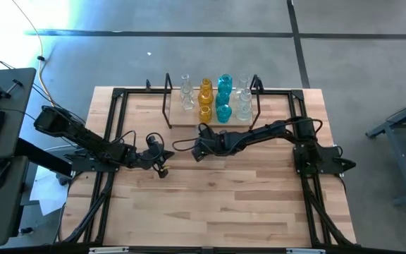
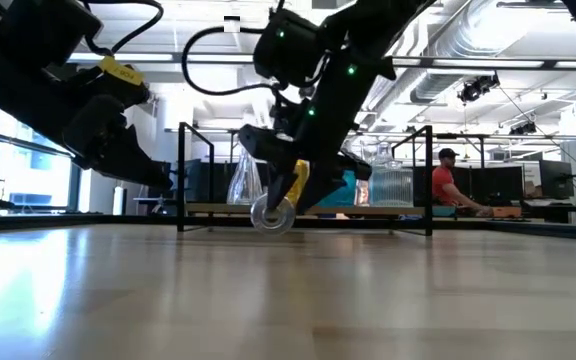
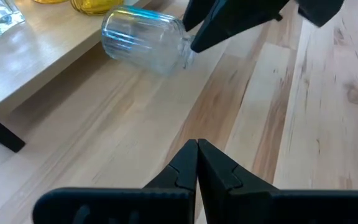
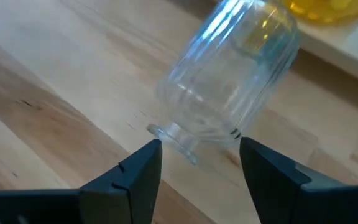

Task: Sort vases onto shelf
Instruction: Put the transparent vase on the shelf aligned with other transparent vase

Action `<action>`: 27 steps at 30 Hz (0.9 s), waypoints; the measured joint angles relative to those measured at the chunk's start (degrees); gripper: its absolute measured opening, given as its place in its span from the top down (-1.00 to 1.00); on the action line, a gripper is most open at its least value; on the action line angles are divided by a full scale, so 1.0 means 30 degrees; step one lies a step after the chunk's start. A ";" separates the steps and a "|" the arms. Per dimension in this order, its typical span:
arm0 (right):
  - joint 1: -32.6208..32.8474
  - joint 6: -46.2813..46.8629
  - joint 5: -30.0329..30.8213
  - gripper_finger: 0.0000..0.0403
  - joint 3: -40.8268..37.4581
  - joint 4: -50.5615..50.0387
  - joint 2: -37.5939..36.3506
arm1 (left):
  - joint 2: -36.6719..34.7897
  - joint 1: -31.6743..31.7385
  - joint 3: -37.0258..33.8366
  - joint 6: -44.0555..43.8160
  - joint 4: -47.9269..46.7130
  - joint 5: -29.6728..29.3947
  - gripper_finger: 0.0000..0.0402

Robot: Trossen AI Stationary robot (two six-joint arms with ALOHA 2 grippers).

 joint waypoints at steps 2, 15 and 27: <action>-0.0081 0.0159 -0.0206 0.02 -0.0007 -0.0088 0.0084 | 0.0000 0.0000 0.0000 0.0001 0.0000 -0.0015 1.00; 0.0916 -0.5102 0.1074 0.02 -0.0015 -0.1773 -0.0103 | 0.0000 -0.0015 0.0000 0.0020 0.0000 -0.0026 1.00; 0.3044 -1.5531 0.7871 0.02 -0.0015 0.2589 0.0993 | 0.0000 -0.0015 0.0000 0.0020 -0.0007 -0.0204 1.00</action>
